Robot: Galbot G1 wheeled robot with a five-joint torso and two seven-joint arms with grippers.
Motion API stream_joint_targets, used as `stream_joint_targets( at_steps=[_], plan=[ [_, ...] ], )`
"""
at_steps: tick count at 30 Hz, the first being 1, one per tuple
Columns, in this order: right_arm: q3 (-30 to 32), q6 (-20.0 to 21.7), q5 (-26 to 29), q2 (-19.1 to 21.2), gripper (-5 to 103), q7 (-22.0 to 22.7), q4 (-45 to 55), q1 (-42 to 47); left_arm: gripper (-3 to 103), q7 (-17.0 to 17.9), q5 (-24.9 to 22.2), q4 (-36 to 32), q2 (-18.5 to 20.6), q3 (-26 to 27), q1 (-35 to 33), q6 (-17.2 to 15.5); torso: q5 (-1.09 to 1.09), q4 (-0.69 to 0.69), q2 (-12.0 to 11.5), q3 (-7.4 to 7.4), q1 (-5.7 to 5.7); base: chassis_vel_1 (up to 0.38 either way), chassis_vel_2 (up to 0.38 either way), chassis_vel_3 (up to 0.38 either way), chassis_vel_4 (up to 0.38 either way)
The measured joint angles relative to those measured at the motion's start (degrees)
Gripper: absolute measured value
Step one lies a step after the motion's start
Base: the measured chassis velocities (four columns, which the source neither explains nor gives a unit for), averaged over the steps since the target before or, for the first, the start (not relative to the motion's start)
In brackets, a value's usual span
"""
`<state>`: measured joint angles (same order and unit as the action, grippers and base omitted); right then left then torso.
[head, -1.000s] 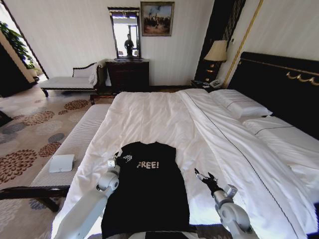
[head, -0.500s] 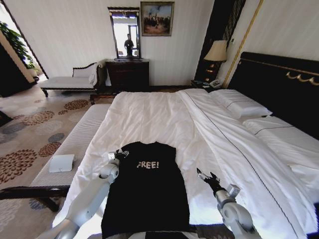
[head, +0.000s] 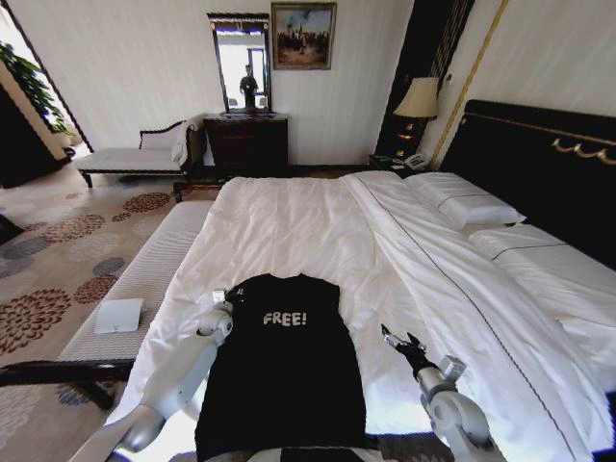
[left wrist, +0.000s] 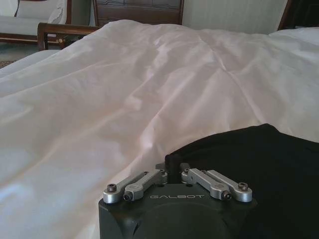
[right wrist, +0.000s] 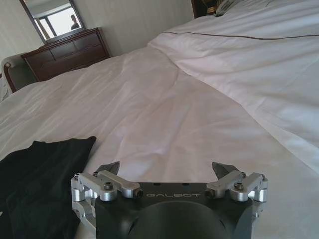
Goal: Fold the clothes on the bed.
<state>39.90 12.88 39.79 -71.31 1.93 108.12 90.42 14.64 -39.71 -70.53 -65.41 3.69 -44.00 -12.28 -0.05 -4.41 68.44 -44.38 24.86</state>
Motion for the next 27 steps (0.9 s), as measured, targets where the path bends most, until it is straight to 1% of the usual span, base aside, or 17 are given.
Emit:
stream_joint_targets(
  at_steps=[1, 3, 10, 12, 13, 16, 17, 21, 23, 26, 27],
  plan=[
    [-0.07, 0.0, 0.03, 0.08, 100, 0.0, -0.1, -0.12, 4, -0.03, 0.08, 0.0, 0.06, 0.0, 0.0, 0.08, 0.0, 0.0, 0.0, 0.0, 0.0, 0.0, 0.0, 0.0, 0.0],
    [-0.26, 0.0, 0.04, 0.21, 100, 0.0, -0.26, -0.33, 3, -0.03, 0.16, -0.03, 0.16, 0.0, 0.0, 0.19, 0.0, 0.0, 0.0, 0.01, 0.0, 0.0, 0.0, 0.0, 0.0],
    [-1.64, 0.01, 0.23, 1.51, 100, 0.03, -1.4, -2.36, 3, -0.02, 0.67, 0.18, 0.69, -0.34, 0.8, 0.59, 0.0, 0.0, 0.0, 0.0, 0.0, 0.0, 0.0, 0.0, 0.0],
    [-2.64, 0.42, 1.58, 2.85, 100, 0.19, -2.44, -4.35, 3, -0.01, 0.67, 0.41, 1.05, -0.54, 1.16, 0.66, 0.0, 0.0, 0.0, 0.0, 0.0, 0.0, 0.0, 0.0, 0.0],
    [-2.64, 0.42, 1.58, 2.85, 100, 0.19, -2.44, -4.35, 3, -0.01, 0.67, 0.41, 1.05, -0.54, 1.16, 0.66, 0.0, 0.0, 0.0, 0.0, 0.0, 0.0, 0.0, 0.0, 0.0],
    [-4.37, 2.41, 6.27, 5.34, 100, 0.79, -4.79, -8.89, 3, 0.09, 0.59, 0.63, 1.44, -1.06, 1.81, 0.72, 0.01, 0.01, 0.0, 0.0, 0.0, 0.0, 0.0, 0.0, 0.0],
    [-4.37, 2.41, 6.27, 5.34, 100, 0.79, -4.79, -8.89, 3, 0.09, 0.59, 0.63, 1.44, -1.06, 1.81, 0.72, 0.01, 0.01, 0.0, 0.0, 0.0, 0.0, 0.0, 0.0, 0.0],
    [-7.86, 8.0, 14.04, 10.5, 100, 0.98, -12.64, -18.93, 3, 0.93, 0.3, 1.11, 1.72, -2.91, 3.31, 0.77, 0.01, 0.02, 0.0, 0.0, 0.0, 0.0, 0.0, 0.0, 0.0],
    [-8.4, 8.52, 14.87, 11.04, 100, 0.83, -13.96, -20.36, 3, 1.01, 0.3, 1.24, 1.79, -3.3, 3.5, 0.82, 0.01, 0.01, 0.0, 0.0, 0.0, 0.0, 0.0, 0.0, 0.0],
    [-12.59, 9.37, 17.8, 13.19, 100, -1.31, -21.69, -27.97, 3, 1.08, 0.87, 1.89, 2.16, -4.96, 3.89, 1.1, 0.02, 0.01, 0.0, -0.01, 0.01, 0.0, 0.0, 0.0, 0.0],
    [-12.59, 9.37, 17.8, 13.19, 100, -1.31, -21.69, -27.97, 3, 1.08, 0.87, 1.89, 2.16, -4.96, 3.89, 1.1, 0.02, 0.01, 0.0, -0.01, 0.01, 0.0, 0.0, 0.0, 0.0]
  ],
)
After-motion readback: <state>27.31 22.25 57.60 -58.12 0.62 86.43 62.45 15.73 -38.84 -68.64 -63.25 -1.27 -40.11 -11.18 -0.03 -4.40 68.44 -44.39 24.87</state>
